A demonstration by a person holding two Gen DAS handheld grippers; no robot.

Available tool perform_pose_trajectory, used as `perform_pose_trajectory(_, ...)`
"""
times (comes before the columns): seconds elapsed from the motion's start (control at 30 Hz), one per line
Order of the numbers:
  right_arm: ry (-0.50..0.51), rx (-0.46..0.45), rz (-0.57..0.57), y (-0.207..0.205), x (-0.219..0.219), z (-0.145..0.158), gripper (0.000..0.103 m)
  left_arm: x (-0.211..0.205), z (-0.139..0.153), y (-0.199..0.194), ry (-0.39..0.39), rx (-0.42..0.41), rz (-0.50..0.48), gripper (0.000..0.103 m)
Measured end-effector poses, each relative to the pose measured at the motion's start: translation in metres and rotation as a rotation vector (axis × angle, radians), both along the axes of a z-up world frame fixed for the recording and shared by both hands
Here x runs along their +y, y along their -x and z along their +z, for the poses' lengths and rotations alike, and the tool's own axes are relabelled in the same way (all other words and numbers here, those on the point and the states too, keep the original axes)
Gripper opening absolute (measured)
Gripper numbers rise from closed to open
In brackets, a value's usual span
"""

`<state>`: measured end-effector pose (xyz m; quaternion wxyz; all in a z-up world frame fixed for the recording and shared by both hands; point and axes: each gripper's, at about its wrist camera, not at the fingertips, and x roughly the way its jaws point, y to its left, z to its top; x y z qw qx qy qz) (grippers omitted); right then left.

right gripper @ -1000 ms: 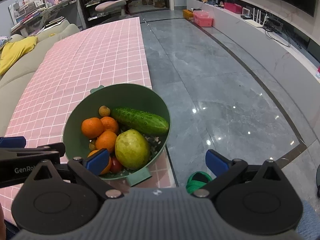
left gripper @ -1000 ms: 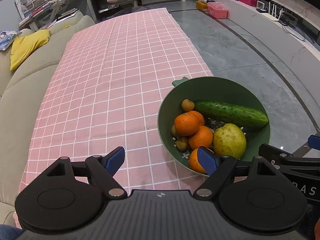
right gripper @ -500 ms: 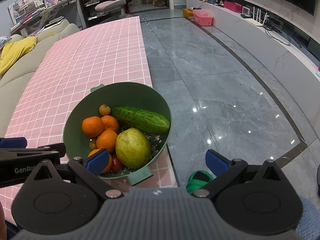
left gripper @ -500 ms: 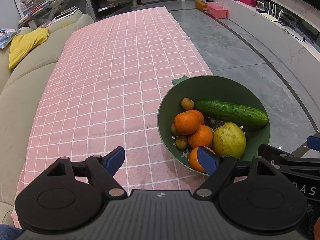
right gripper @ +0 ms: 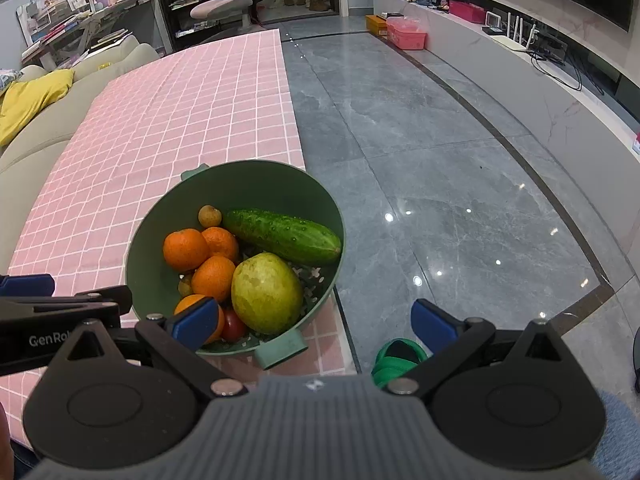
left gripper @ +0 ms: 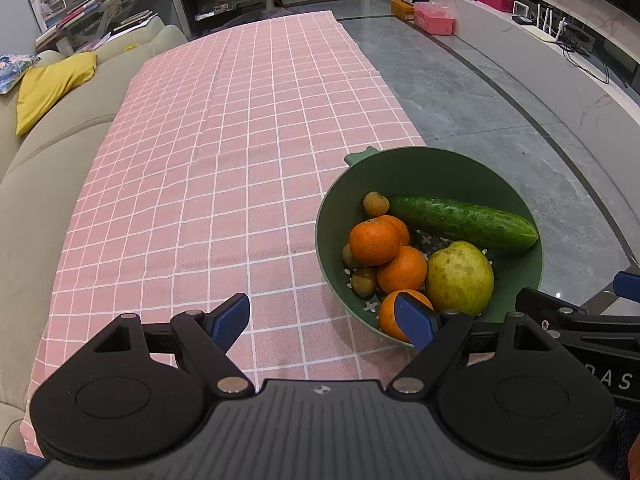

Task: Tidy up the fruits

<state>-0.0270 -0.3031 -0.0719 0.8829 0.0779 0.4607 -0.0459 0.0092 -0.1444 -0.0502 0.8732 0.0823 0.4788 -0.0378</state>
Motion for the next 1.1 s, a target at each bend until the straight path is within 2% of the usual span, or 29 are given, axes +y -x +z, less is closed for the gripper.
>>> perform_pose_trajectory(1.0, 0.014, 0.008, 0.005, -0.0006, 0.0040, -0.0016, 0.099, 0.0020, -0.0045, -0.0002, 0.018, 0.012, 0.007, 0.096)
perform_pose_trajectory(1.1, 0.011, 0.008, 0.004, -0.0006, 0.0039, -0.0016, 0.099, 0.0040, -0.0043, 0.0011, 0.043, 0.009, 0.004, 0.093)
